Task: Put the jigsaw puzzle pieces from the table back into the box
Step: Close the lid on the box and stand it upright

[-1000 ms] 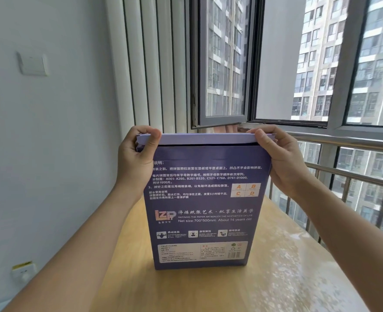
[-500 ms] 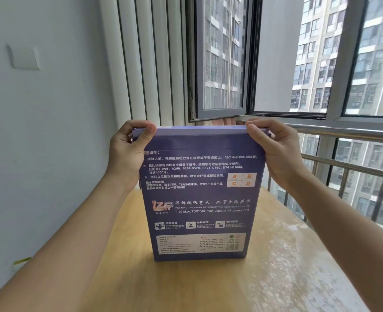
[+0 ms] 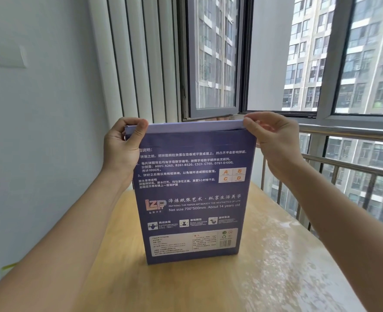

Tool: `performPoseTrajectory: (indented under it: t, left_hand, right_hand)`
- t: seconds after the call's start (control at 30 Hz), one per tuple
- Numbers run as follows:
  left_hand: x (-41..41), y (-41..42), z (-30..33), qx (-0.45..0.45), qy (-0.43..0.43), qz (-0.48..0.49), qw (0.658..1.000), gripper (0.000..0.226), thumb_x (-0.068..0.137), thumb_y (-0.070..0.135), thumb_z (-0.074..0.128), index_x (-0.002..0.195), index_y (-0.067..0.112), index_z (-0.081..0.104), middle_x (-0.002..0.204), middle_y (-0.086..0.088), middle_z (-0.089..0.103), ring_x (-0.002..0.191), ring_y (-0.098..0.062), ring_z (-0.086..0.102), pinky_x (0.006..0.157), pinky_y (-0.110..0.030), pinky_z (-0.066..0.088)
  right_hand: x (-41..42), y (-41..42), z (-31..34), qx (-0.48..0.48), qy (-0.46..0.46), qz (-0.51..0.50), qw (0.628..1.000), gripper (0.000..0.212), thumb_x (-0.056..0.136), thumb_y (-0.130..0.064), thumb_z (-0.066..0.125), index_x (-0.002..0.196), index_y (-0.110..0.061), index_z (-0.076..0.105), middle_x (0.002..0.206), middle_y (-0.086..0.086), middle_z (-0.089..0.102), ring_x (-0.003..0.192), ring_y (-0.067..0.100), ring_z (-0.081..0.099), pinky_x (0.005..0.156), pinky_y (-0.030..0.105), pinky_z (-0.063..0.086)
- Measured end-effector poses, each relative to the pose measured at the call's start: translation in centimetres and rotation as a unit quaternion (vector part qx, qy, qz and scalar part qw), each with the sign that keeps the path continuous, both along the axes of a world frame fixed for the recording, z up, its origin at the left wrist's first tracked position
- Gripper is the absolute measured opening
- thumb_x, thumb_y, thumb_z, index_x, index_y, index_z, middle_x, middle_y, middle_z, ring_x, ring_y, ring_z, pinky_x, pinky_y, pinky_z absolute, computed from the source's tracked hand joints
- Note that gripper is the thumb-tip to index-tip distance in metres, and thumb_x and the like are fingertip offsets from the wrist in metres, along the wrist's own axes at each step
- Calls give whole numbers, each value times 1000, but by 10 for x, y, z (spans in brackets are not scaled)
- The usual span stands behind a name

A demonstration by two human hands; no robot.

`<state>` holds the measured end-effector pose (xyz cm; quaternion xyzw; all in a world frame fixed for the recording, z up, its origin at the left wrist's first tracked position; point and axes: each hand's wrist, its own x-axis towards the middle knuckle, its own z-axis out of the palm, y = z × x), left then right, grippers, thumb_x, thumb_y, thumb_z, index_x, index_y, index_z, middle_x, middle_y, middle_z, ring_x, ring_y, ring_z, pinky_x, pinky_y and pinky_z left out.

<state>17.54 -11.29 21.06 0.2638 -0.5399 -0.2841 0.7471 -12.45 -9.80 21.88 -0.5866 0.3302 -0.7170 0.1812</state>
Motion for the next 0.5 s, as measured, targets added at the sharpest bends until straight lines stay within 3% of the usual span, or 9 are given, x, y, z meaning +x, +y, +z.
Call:
performPoseTrajectory:
  t: [0.1,0.17,0.3,0.5]
  left_hand:
    - [1,2,1,11,4,-10,1000,12,75,42,77,77,33,70,89,0,64,80,-23,60,71,-38,54]
    - [2,3,0,18,1,-24,1000,13,74,41,78,78,31,70,91,-1,64,78,-21,62,69,-36,55]
    - [7,3,0,9,-19,-24,999,15,72,41,79,79,30,71,94,0,66,82,-20,62,69,-33,55]
    - [5,1,1,-25,-7,6,1000,16,70,39,83,78,28,75,95,2,70,87,-17,63,78,-38,56]
  right_hand:
    - [-2,4,4,-2,21,2,1000,3,81,-25,83,84,-26,82,87,1,76,85,20,63,87,57,55]
    - [-5,9,6,-5,51,-22,998,8,82,-19,83,85,-26,81,87,0,76,85,16,65,87,47,56]
    - [-15,15,13,-37,193,-88,977,13,86,-17,79,92,-28,78,86,-5,70,83,9,67,81,22,54]
    - [-13,17,9,-73,234,-159,956,17,84,-24,80,101,-22,78,87,-11,66,80,3,62,73,16,50]
